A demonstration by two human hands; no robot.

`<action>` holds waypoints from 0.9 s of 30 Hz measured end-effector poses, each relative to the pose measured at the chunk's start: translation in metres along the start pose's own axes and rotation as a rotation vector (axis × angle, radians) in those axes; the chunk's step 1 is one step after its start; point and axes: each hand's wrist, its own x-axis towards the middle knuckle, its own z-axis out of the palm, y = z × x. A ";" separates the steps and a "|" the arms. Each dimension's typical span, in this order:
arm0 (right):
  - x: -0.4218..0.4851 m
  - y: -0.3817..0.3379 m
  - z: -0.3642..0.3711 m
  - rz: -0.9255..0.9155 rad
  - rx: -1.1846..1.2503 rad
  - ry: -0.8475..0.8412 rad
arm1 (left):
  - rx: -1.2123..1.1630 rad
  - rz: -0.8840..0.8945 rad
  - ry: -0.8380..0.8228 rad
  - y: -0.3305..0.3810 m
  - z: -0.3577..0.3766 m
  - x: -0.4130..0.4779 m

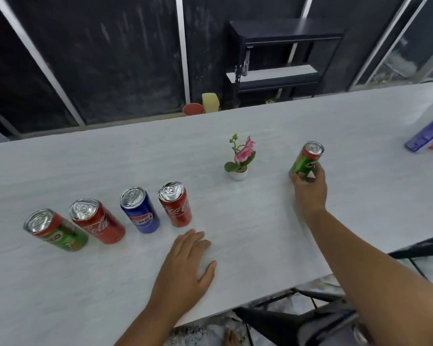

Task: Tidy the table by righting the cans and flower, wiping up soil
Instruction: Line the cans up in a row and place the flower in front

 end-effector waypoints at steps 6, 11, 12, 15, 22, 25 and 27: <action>0.000 0.002 0.002 -0.006 0.046 0.040 | -0.006 -0.009 0.002 0.003 -0.002 0.002; -0.051 -0.003 0.007 -0.048 0.055 -0.043 | 0.000 -0.017 0.010 0.006 -0.005 0.002; -0.063 -0.005 0.010 -0.061 0.046 -0.070 | -0.004 -0.024 0.020 0.007 -0.005 0.001; -0.102 -0.009 0.023 -0.108 0.041 -0.146 | -0.029 -0.071 0.068 0.007 -0.009 -0.005; -0.163 -0.017 0.062 -0.228 0.016 -0.354 | 0.021 -0.054 0.098 -0.017 -0.032 -0.048; -0.174 -0.022 0.078 -0.251 0.009 -0.404 | 0.033 -0.103 0.112 -0.046 -0.053 -0.080; -0.180 -0.026 0.087 -0.264 -0.002 -0.424 | 0.046 -0.148 0.124 -0.063 -0.066 -0.098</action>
